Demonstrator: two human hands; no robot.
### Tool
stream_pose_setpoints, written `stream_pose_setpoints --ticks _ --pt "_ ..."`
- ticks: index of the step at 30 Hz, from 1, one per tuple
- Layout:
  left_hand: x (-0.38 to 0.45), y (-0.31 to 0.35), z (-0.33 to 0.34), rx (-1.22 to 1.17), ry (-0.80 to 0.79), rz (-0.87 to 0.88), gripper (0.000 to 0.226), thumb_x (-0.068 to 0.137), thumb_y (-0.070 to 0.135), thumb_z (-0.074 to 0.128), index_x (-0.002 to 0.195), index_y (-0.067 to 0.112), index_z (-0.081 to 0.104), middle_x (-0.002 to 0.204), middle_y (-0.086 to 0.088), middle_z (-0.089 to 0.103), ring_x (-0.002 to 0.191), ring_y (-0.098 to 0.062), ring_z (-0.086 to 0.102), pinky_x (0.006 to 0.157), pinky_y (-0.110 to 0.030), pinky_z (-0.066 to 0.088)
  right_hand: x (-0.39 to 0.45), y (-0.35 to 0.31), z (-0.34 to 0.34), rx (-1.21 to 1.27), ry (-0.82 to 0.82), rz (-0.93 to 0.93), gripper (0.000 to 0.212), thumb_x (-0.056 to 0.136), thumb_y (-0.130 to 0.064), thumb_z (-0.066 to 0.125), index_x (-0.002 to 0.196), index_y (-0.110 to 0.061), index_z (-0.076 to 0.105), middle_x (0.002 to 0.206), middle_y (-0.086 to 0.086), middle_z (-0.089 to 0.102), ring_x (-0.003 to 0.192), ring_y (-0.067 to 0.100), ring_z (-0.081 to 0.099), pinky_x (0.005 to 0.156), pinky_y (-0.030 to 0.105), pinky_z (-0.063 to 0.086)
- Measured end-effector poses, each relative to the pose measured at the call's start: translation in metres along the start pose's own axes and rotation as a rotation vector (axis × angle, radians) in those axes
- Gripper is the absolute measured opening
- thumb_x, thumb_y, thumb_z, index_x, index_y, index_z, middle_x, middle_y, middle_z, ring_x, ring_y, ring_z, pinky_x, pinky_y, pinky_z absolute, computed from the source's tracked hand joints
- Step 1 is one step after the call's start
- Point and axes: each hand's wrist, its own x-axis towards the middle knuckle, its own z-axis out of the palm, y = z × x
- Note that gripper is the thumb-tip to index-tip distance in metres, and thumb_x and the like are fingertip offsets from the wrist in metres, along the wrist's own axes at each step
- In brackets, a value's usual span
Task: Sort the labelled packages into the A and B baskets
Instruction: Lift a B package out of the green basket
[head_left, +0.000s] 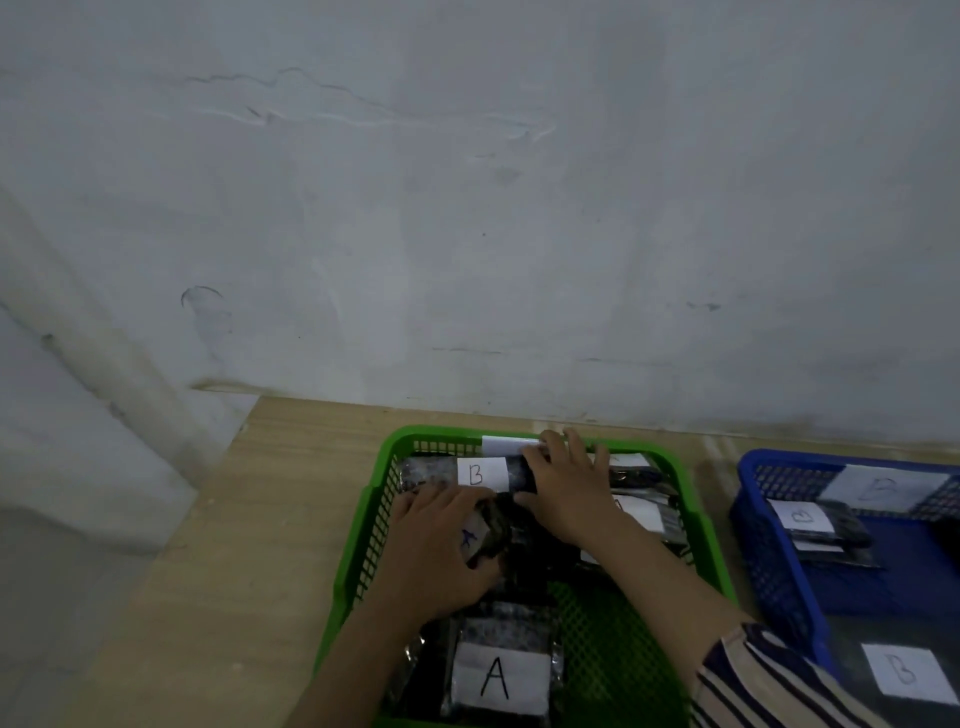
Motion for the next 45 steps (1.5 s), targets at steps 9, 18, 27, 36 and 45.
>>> stream_pose_setpoints --ticks 9,18,27,36,45 --pt "-0.01 0.01 -0.004 -0.199 0.039 -0.088 0.062 0.069 0.066 0.025 0.104 0.03 0.061 0.1 0.012 0.062 0.101 -0.012 0.054 0.093 -0.032 0.032 -0.015 0.004 -0.007 0.412 0.224 -0.053 0.026 0.083 -0.026 0.062 0.099 -0.023 0.042 0.107 0.0 0.058 0.105 0.024 0.047 0.086 0.032 0.017" --pt "-0.016 0.016 -0.003 -0.145 0.076 -0.131 0.051 0.073 0.057 0.037 0.099 0.024 0.066 0.102 0.004 0.07 0.098 -0.018 0.061 0.089 -0.04 0.045 -0.056 0.032 -0.048 0.963 0.557 0.152 0.028 0.084 -0.017 0.062 0.099 -0.022 0.038 0.096 -0.001 0.053 0.086 0.018 0.053 0.065 0.026 0.04" --pt "-0.023 0.042 -0.008 -0.104 0.254 -0.039 0.039 0.079 0.043 0.038 0.097 0.02 0.063 0.097 0.0 0.069 0.086 -0.023 0.063 0.07 -0.044 0.053 -0.109 0.046 -0.042 1.009 0.542 0.179 0.025 0.084 -0.016 0.062 0.099 -0.021 0.042 0.09 -0.007 0.054 0.087 0.015 0.052 0.075 0.029 0.04" --pt "-0.026 0.097 -0.013 -0.482 0.215 -0.131 0.033 0.093 0.024 0.045 0.126 0.019 0.046 0.12 0.001 0.052 0.111 -0.017 0.05 0.094 -0.033 0.043 -0.159 0.069 -0.029 1.083 0.508 0.112 0.018 0.086 -0.009 0.059 0.094 -0.019 0.046 0.092 -0.003 0.052 0.085 0.013 0.053 0.058 0.008 0.044" --pt "-0.025 0.154 -0.003 -0.692 0.078 -0.197 0.053 0.088 0.026 0.055 0.136 0.026 0.031 0.122 0.008 0.042 0.113 -0.013 0.044 0.093 -0.025 0.038 -0.206 0.116 -0.02 1.122 0.344 0.119 0.015 0.089 -0.015 0.055 0.101 -0.023 0.049 0.095 -0.01 0.051 0.083 0.001 0.052 0.062 0.01 0.045"
